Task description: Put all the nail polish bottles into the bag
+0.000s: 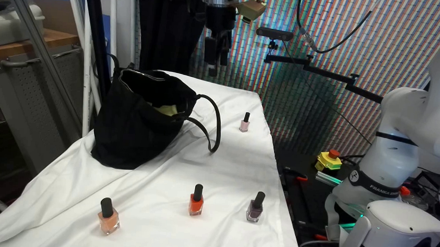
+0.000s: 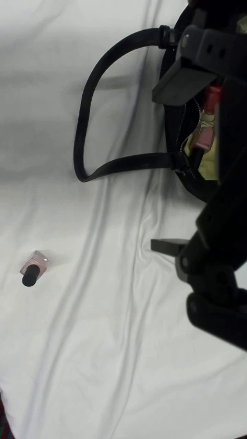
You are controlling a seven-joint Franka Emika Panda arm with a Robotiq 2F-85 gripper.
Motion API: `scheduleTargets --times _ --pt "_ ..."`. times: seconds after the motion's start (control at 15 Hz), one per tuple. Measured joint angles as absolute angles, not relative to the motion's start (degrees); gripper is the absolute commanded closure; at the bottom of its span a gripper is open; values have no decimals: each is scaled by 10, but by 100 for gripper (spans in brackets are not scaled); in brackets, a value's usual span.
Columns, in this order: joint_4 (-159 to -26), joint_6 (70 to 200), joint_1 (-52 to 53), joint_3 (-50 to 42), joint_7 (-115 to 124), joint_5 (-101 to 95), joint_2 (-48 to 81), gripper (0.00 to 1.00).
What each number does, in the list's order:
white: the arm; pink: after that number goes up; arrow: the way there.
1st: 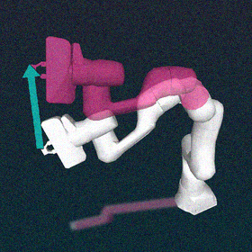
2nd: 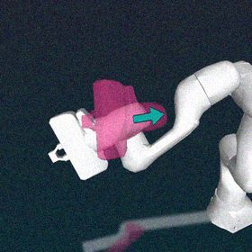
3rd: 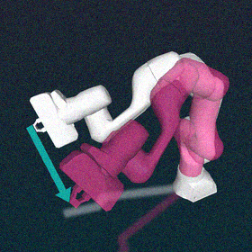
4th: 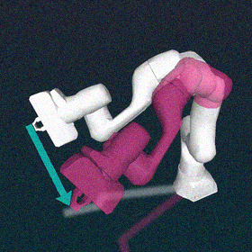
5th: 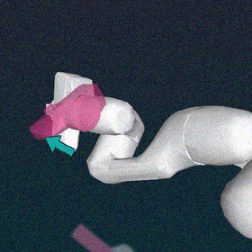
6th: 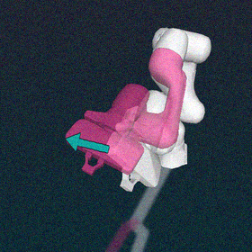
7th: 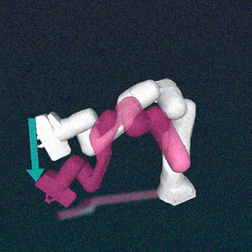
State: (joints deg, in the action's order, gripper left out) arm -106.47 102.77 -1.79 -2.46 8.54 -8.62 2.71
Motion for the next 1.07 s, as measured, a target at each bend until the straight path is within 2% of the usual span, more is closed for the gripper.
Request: scheduleTargets --times 0.2,0.6,1.07 --pt "-1095 1038 -25 -31 113 -85 17 0" --pt "-1241 1104 -79 -83 117 -85 -47 0" --pt "-1303 1183 -107 -100 135 -84 -52 0"
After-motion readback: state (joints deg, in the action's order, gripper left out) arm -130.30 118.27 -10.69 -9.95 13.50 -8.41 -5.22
